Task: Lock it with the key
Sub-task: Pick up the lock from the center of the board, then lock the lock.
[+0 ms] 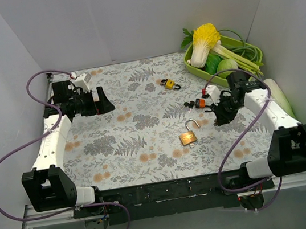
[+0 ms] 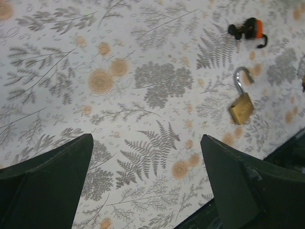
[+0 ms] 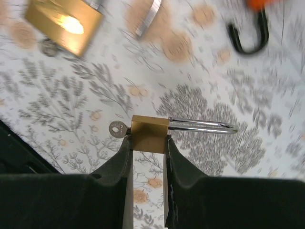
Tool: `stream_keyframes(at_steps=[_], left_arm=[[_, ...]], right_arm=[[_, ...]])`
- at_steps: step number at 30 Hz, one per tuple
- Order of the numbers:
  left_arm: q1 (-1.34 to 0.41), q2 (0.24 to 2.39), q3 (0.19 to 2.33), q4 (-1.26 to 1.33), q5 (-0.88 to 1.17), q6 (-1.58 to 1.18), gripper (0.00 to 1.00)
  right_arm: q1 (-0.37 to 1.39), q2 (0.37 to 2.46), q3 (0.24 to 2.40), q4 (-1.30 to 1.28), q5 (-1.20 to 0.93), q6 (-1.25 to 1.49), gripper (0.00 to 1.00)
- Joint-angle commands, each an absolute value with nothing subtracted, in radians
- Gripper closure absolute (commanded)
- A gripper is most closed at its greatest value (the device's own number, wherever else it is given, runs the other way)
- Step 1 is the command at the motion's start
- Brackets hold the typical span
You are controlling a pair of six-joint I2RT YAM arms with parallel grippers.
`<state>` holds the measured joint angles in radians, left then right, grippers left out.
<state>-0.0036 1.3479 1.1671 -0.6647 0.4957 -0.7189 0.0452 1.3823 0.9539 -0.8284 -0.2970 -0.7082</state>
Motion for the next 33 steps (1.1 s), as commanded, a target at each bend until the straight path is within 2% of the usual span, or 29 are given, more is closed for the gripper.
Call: stream_keyframes(at_steps=[1,2,6,11,17,19,22,24,28,33], left_arm=[[-0.002,1.388,1.262,-0.768,0.854,-0.611,0.02],[-0.002,1.400,1.278,-0.773,0.950,-0.615,0.02],[-0.023,1.460,1.307,-0.794,1.116,-0.641,0.02],[-0.161,1.560,1.356,-0.882,1.170,-0.623,0.05],[-0.307,1.634,1.339,-0.877,1.192,-0.661,0.13],[-0.356,1.644,1.330,-0.909,1.259,-0.600,0.20],[-0.377,1.608,1.271,-0.942,1.379,-0.395,0.24],[-0.370,1.522,1.211,-0.867,1.385,-0.345,0.22],[-0.359,1.388,1.097,-0.876,1.401,-0.004,0.13],[-0.420,1.287,1.066,-0.759,1.322,0.083,0.10]], right_arm=[[0.196,1.299,1.119,-1.069,-0.508,-0.986,0.99],[0.269,1.295,1.143,-1.122,-0.517,-1.020,0.99],[0.481,1.272,1.216,-1.149,-0.499,-1.110,0.99],[0.762,1.281,1.275,-1.158,-0.384,-1.164,0.99],[0.984,1.312,1.310,-1.184,-0.292,-1.210,0.99],[1.009,1.319,1.330,-1.183,-0.290,-1.215,0.99],[1.038,1.330,1.373,-1.195,-0.311,-1.212,0.99],[1.043,1.332,1.394,-1.209,-0.347,-1.204,0.99],[1.075,1.301,1.388,-1.203,-0.367,-1.227,0.99],[1.124,1.279,1.382,-1.197,-0.387,-1.243,0.99]])
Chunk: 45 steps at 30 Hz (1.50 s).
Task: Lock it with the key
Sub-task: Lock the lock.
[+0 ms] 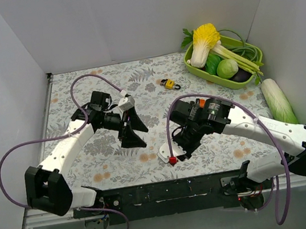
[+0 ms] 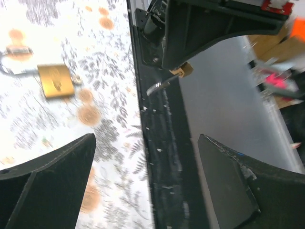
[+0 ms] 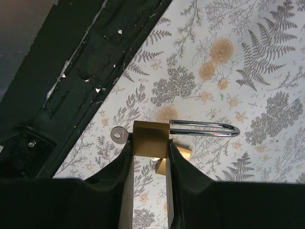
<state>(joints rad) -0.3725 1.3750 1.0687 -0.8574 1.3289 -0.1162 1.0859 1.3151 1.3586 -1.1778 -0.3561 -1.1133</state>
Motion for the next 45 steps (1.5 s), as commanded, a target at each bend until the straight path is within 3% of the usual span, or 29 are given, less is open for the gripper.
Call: stream_keyframes(at_steps=[1,20,30,36,39,41,42,43,45], left_arm=[[-0.432,1.272,1.069,-0.759,1.313,0.109,0.10],[-0.681,1.166,0.956,-0.600,1.230,0.147,0.45],[-0.713,1.154,0.936,-0.557,1.212,0.110,0.66],[-0.718,1.152,0.933,-0.557,1.216,0.110,0.71],[-0.727,1.154,0.933,-0.558,1.215,0.106,0.82],[-0.733,1.155,0.934,-0.563,1.212,0.104,0.95],[-0.733,1.154,0.936,-0.566,1.212,0.103,0.96],[-0.735,1.152,0.936,-0.565,1.206,0.101,0.98],[-0.741,1.144,0.939,-0.566,1.197,0.092,1.00]], right_arm=[[1.138,1.281,1.382,-1.193,-0.388,-1.244,0.99],[1.244,1.304,1.459,-1.175,-0.357,-1.276,0.99],[1.259,1.301,1.462,-1.172,-0.341,-1.295,0.99],[1.258,1.304,1.462,-1.170,-0.331,-1.298,0.99],[1.258,1.301,1.457,-1.163,-0.333,-1.296,0.99],[1.258,1.293,1.454,-1.143,-0.333,-1.284,0.99],[1.258,1.290,1.450,-1.132,-0.331,-1.275,0.99],[1.258,1.279,1.436,-1.117,-0.328,-1.258,0.96],[1.259,1.261,1.410,-1.039,-0.310,-1.198,0.67]])
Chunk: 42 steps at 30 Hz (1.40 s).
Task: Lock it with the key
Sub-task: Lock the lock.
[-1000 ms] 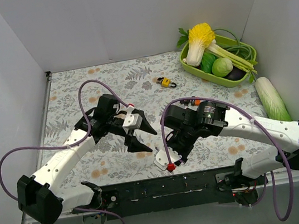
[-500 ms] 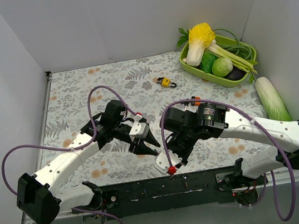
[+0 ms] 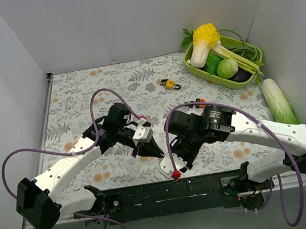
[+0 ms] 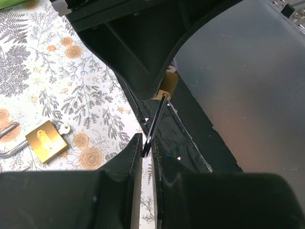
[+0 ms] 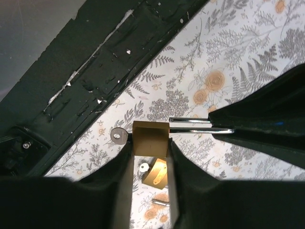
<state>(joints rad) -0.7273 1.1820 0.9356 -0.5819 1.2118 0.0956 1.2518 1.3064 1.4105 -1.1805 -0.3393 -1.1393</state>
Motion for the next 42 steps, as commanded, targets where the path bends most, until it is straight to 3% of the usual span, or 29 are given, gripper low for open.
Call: stream_keyframes(at_steps=[1,2,4,5,12,18,21,22,25,30,32,34,42], left_arm=[[-0.741,1.140,0.939,-0.563,1.197,0.054,1.00],[-0.741,1.135,0.937,-0.555,1.198,0.031,1.00],[-0.741,1.108,0.927,-0.549,1.197,0.008,1.00],[-0.741,1.095,0.911,-0.525,1.180,-0.080,1.00],[-0.654,1.022,0.859,-0.407,1.154,-0.355,1.00],[-0.537,1.092,0.939,-0.337,1.074,-0.554,1.00],[-0.526,1.130,0.988,-0.345,1.009,-0.633,1.00],[-0.517,1.138,0.995,-0.342,1.011,-0.688,1.00],[-0.473,1.169,1.028,-0.324,1.022,-0.774,1.00],[-0.445,1.183,1.094,-0.350,1.057,-0.818,1.00],[-0.434,1.190,1.103,-0.351,1.084,-0.854,1.00],[-0.433,1.190,1.111,-0.354,1.115,-0.862,1.00],[-0.433,1.164,1.137,-0.374,1.091,-0.854,1.00]], right_arm=[[1.256,1.234,1.366,-1.005,-0.276,-1.175,0.56],[1.252,1.217,1.341,-0.947,-0.262,-1.163,0.39],[1.233,1.154,1.258,-0.885,-0.232,-1.129,0.27],[1.224,1.134,1.232,-0.864,-0.227,-1.120,0.10],[1.019,0.997,1.138,-0.749,-0.271,-0.921,0.06],[0.853,0.980,1.170,-0.724,-0.385,-0.677,0.05],[0.797,1.054,1.257,-0.687,-0.454,-0.401,0.05],[0.778,1.127,1.372,-0.695,-0.568,-0.338,0.05],[0.750,1.234,1.527,-0.704,-0.647,-0.227,0.04],[0.674,1.287,1.548,-0.646,-0.676,-0.128,0.03],[0.628,1.324,1.578,-0.681,-0.782,-0.089,0.03],[0.609,1.348,1.586,-0.696,-0.910,-0.112,0.02],[0.611,1.261,1.511,-0.718,-0.810,-0.478,0.02]])
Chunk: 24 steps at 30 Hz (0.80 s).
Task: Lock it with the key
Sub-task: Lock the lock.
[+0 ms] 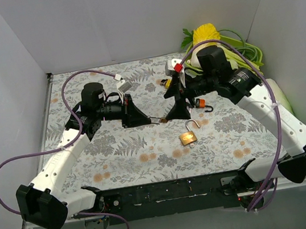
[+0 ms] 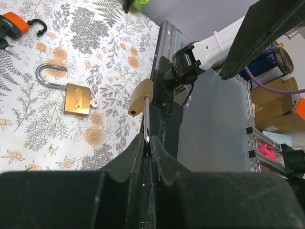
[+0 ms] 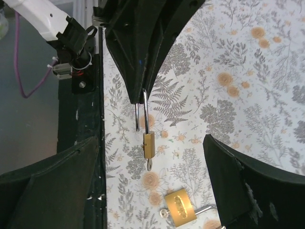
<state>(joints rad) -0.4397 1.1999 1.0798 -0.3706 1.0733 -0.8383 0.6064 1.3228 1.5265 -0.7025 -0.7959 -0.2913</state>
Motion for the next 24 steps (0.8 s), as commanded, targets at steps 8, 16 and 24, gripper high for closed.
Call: stream_keyframes(at_steps=[8,16,24], left_arm=[[-0.434,1.163,1.158,-0.345,1.066,-0.880,1.00],[-0.434,1.141,1.132,-0.298,1.069,-0.914,1.00],[-0.434,1.129,1.120,-0.284,1.083,-0.905,1.00]], right_arm=[[0.764,1.276,1.499,-0.842,-0.675,-0.658,0.09],[0.819,1.292,1.474,-0.761,-0.515,-0.608,0.29],[0.821,1.304,1.468,-0.759,-0.475,-0.589,0.45]])
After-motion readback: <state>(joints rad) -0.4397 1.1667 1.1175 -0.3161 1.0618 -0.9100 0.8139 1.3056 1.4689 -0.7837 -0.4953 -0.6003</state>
